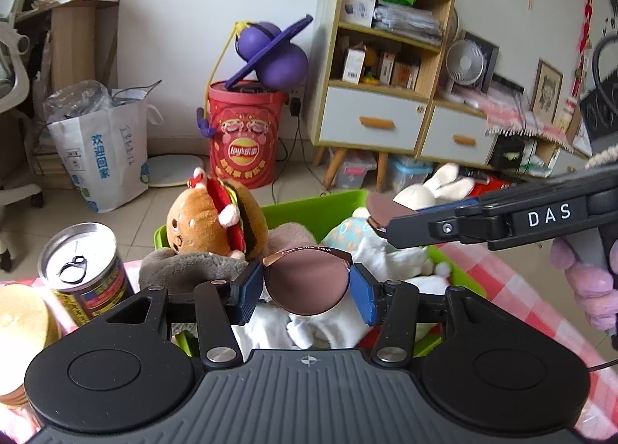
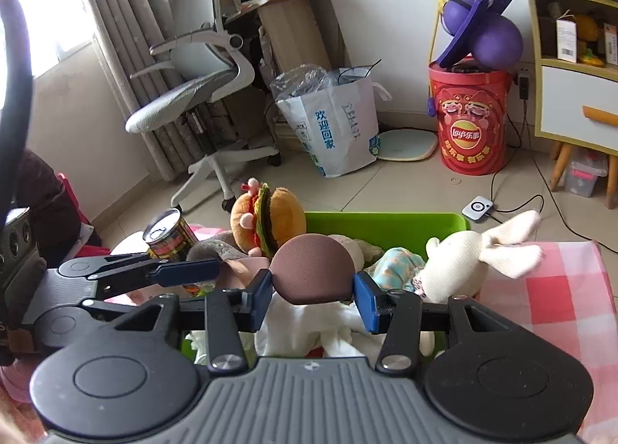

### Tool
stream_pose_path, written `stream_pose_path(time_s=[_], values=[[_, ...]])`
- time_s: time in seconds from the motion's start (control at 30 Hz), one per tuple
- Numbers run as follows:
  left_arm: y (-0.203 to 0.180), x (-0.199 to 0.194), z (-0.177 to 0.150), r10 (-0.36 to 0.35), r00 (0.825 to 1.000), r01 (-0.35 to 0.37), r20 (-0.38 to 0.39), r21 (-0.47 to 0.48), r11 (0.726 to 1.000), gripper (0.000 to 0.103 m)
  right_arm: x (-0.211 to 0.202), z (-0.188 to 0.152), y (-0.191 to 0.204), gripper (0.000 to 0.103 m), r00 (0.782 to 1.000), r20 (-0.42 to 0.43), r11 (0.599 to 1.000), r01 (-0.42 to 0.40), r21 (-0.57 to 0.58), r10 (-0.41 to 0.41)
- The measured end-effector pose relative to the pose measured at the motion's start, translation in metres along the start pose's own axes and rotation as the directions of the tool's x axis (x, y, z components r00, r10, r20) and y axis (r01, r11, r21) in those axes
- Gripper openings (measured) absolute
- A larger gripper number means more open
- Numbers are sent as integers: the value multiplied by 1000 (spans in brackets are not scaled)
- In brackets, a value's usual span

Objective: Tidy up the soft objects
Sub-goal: 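Open both tools to drop the brown pads into the tray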

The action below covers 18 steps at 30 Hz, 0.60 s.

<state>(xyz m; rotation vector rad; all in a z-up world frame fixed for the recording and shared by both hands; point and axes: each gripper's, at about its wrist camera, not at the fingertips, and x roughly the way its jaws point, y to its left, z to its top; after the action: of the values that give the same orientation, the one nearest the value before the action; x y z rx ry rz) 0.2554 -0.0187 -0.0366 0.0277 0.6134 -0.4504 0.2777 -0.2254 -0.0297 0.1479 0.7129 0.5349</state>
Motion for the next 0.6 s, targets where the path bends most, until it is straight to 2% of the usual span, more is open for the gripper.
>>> stream_pose_path(time_s=[0.13, 0.27, 0.3, 0.37, 0.43, 0.6], values=[[1, 13, -4, 15, 999, -15, -42, 15, 1000, 53, 22, -1, -1, 19, 998, -53, 999, 42, -30, -43], [3, 14, -8, 21, 999, -20, -37, 14, 1000, 57, 30, -6, -2, 20, 996, -69, 998, 56, -38, -58], [2, 12, -8, 21, 999, -20, -30, 21, 1000, 59, 29, -6, -3, 22, 997, -62, 998, 53, -31, -55], [0, 8, -9, 30, 999, -29, -17, 35, 999, 73, 25, -6, -4, 35, 997, -58, 999, 48, -17, -49], [-1, 2, -9, 33, 999, -33, -7, 36, 999, 76, 18, -6, -4, 42, 996, -51, 998, 66, -10, -67], [-3, -20, -10, 54, 999, -54, -7, 20, 998, 82, -13, -7, -4, 44, 990, -31, 991, 136, -9, -136]])
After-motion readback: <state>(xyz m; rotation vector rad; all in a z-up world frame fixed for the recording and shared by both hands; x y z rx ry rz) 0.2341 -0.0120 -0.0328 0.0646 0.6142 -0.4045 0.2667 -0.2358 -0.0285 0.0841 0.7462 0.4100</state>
